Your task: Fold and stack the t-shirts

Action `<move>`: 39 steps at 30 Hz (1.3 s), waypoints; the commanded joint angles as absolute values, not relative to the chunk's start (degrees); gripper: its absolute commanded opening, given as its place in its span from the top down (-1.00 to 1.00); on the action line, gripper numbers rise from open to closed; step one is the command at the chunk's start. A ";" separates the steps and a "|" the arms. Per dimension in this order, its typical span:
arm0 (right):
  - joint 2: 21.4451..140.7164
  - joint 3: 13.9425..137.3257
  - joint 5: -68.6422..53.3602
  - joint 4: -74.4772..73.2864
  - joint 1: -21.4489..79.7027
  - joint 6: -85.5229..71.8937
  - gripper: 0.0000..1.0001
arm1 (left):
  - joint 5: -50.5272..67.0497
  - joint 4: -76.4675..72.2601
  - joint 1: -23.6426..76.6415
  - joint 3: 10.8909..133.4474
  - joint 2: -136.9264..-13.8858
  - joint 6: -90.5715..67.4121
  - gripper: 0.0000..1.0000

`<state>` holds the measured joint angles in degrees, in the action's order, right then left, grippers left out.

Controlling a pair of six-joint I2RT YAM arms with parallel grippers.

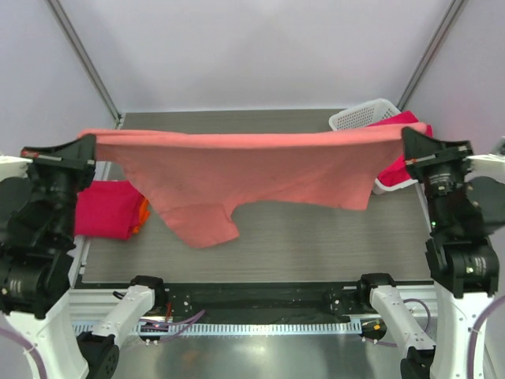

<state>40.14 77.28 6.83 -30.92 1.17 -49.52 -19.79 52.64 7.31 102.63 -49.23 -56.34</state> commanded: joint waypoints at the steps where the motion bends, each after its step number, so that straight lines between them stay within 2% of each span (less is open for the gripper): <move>1: 43.67 82.08 7.91 -33.49 0.79 -47.28 0.97 | -23.12 55.20 6.50 105.64 -50.97 -54.49 1.00; 7: 52.28 84.12 5.55 -30.86 0.70 -48.60 0.98 | -24.69 50.64 6.59 104.77 -58.33 -54.93 1.00; 13: 67.04 84.72 0.88 -21.90 0.70 -52.81 0.98 | -21.64 41.59 5.11 106.34 -69.06 -55.54 1.00; 21: 87.77 106.85 -3.59 -20.65 0.79 -55.19 0.97 | -8.38 36.13 -3.16 127.59 -91.72 -58.09 1.00; 23: 90.60 114.21 -5.27 -20.92 -0.17 -55.98 0.98 | -6.25 35.95 -4.74 135.92 -94.64 -58.79 1.00; 26: 95.88 121.09 -7.90 -22.06 -1.58 -57.83 0.98 | -3.08 34.37 -6.67 140.18 -98.78 -60.37 1.00; 28: 97.55 121.73 -9.22 -22.06 -2.02 -59.49 0.97 | -1.42 32.10 -8.08 138.18 -99.05 -60.82 1.00; 31: 99.67 118.58 -14.56 -20.66 -2.81 -61.60 0.98 | 1.91 22.44 -9.22 123.62 -95.65 -60.29 1.00; 33: 99.06 110.16 -17.65 -15.07 -3.51 -63.36 0.98 | 2.63 13.85 -9.32 110.39 -92.83 -59.33 1.00; 39: 91.69 81.51 -19.69 -1.95 -4.48 -64.95 0.98 | 3.96 3.19 -9.23 81.16 -80.78 -57.92 1.00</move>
